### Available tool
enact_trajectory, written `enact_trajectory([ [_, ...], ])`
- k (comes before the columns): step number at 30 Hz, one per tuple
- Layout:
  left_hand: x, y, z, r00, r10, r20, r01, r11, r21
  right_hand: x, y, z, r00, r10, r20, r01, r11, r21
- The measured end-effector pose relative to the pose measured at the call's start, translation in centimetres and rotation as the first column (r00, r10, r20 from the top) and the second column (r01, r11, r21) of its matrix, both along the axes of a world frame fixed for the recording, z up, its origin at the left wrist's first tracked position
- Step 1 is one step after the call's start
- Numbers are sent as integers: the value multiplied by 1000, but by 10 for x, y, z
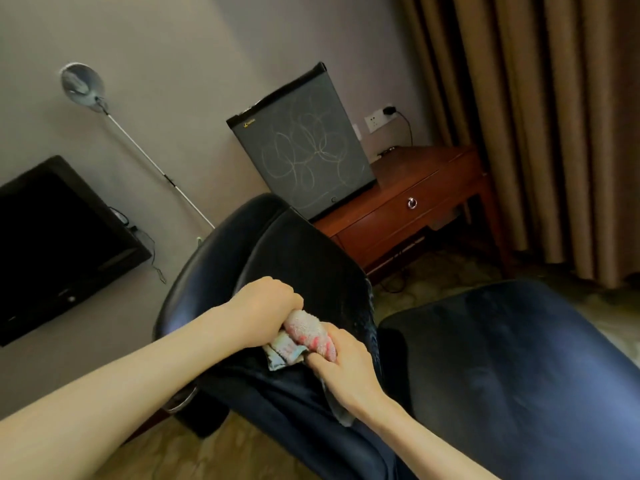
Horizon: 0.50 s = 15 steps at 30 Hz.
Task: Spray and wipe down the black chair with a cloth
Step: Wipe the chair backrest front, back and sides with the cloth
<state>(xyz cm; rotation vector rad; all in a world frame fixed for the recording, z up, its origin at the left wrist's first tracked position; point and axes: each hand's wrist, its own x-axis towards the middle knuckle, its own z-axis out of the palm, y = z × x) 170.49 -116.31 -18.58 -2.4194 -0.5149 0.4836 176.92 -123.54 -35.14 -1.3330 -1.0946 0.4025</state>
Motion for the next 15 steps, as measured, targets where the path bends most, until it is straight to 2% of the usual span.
enact_trajectory([
  [6, -42, -42, -4, 987, -26, 160, 22, 999, 24, -23, -34, -3, 996, -56, 70, 54, 998, 32],
  [10, -62, -52, -20, 968, -104, 230, 90, 994, 70, -35, -47, -12, 995, -66, 80, 60, 995, 78],
  [15, -56, -57, -37, 980, -111, 163, 98, 992, 85, -30, -47, -26, 999, -46, 5, 46, 994, 97],
])
